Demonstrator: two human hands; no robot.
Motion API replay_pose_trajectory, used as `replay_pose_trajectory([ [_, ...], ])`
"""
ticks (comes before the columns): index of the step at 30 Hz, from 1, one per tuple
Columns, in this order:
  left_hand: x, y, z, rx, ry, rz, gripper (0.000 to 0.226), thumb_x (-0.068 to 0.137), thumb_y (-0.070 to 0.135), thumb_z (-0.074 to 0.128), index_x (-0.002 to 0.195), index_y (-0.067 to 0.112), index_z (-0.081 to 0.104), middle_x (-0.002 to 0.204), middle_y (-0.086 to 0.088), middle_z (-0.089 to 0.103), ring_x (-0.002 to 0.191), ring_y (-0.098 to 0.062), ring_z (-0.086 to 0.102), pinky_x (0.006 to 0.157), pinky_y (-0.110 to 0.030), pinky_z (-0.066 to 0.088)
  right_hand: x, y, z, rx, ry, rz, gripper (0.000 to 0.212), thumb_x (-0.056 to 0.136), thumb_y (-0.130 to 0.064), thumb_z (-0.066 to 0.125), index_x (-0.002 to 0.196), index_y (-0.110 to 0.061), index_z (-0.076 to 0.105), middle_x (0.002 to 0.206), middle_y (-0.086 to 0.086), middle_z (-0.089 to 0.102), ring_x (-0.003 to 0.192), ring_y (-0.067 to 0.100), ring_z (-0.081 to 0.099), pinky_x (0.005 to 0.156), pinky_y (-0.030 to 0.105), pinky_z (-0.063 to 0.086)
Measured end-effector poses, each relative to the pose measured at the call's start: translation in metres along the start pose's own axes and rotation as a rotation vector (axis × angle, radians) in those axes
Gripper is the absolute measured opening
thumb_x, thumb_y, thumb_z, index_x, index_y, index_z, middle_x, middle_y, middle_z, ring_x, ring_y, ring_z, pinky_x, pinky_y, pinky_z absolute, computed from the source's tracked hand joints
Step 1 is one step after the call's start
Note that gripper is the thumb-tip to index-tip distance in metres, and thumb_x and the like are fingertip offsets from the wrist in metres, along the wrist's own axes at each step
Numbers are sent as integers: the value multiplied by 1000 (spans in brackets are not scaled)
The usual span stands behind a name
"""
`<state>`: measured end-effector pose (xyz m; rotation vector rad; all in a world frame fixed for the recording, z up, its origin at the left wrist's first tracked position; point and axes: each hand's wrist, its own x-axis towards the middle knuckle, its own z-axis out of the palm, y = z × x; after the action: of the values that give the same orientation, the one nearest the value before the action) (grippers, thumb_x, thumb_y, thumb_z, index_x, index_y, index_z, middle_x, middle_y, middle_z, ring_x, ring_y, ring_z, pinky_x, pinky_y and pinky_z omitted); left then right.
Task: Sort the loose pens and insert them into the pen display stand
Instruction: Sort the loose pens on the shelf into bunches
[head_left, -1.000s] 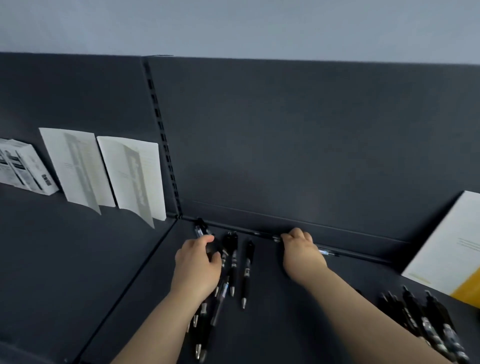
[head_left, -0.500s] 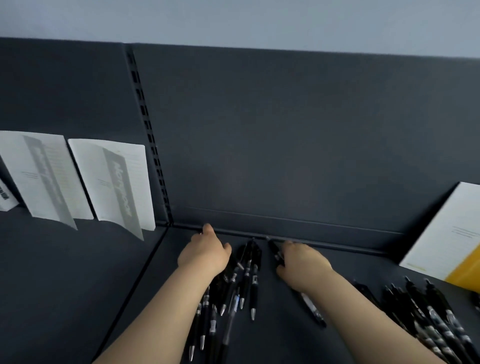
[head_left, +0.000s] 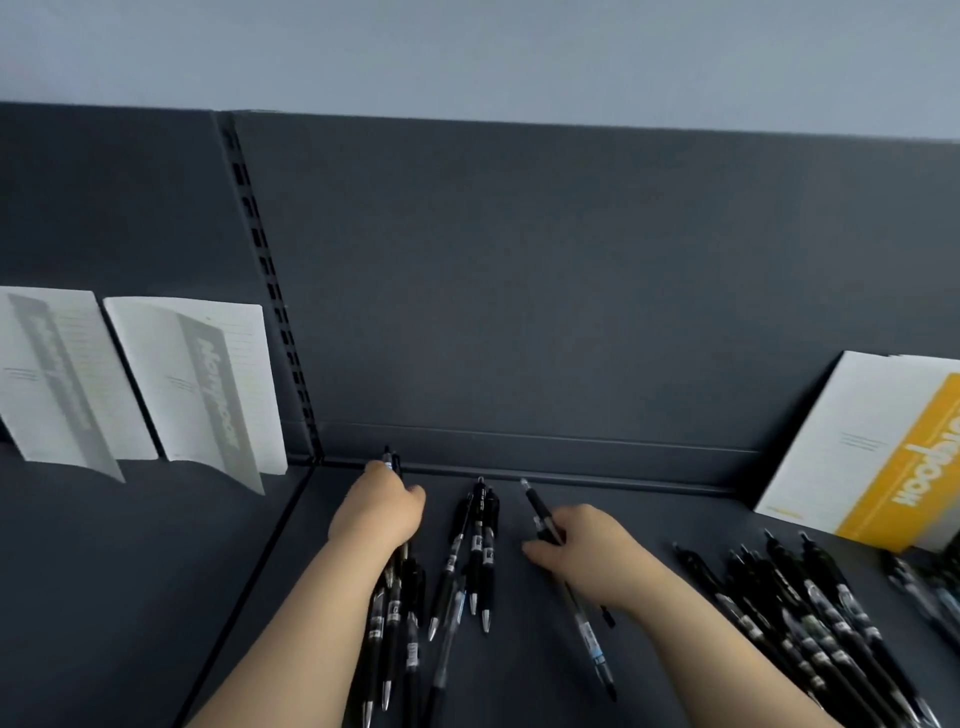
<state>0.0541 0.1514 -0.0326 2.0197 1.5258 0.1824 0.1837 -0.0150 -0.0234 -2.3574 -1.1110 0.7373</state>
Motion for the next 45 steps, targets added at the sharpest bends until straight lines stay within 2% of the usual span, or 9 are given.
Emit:
replay_pose_trajectory([
  [4,-27,-5,-5,-516,9,88,13,87,11,46,75,8,42,70,-7,44,62,-19,39,57,-30,29,-12,7,-1,397,-59,-40,30,85,-38,63,65,-20,50,60,0,52,45,10,42,48,23,33],
  [10,-94,18,12,-1023,-377,48,12,90,7,56,78,9,60,65,-3,57,62,-16,49,55,-28,34,-29,6,-4,874,-68,-92,21,90,-20,60,72,-12,55,62,2,59,45,8,44,40,17,34],
  [16,-135,40,36,-1131,-657,116,10,90,7,55,95,7,64,68,-1,67,56,-11,62,53,-24,46,-45,21,-14,1064,36,-111,19,89,-17,60,72,-9,63,60,8,56,42,10,40,39,19,31],
  [21,-155,58,56,-1055,-710,219,26,89,5,58,114,12,62,102,-10,72,99,-23,68,84,-32,52,-58,42,-24,1135,156,-72,18,89,-19,61,77,-6,57,62,10,56,41,10,38,37,19,30],
  [26,-172,80,77,-944,-660,269,23,89,2,58,108,11,64,101,-12,72,97,-24,67,88,-33,52,-71,67,-37,1149,195,-55,15,87,-18,65,79,-6,59,60,7,63,49,17,58,43,22,43],
  [33,-182,107,94,-1072,-635,97,8,89,5,57,84,1,62,61,-4,59,46,-10,56,41,-21,44,-93,103,-57,958,297,12,30,97,-28,48,74,-13,60,56,0,50,43,10,41,44,25,32],
  [41,-199,157,124,-1179,-705,30,8,86,9,60,82,6,65,59,-2,59,45,-13,55,39,-21,44,-133,156,-108,472,436,-40,35,93,-40,50,79,-11,62,49,-5,45,51,8,43,58,28,38],
  [44,-210,177,136,-1189,-749,30,10,86,8,60,78,7,65,59,-3,62,45,-14,58,42,-24,49,-142,176,-120,516,451,-52,14,88,-27,62,76,-32,66,63,-6,53,56,7,48,62,24,43],
  [45,-214,183,141,-1186,-766,29,11,86,7,60,76,7,65,60,-5,64,46,-16,60,45,-25,51,-145,181,-122,519,471,-71,21,87,-22,64,76,-40,65,70,-9,57,62,4,53,66,18,44],
])
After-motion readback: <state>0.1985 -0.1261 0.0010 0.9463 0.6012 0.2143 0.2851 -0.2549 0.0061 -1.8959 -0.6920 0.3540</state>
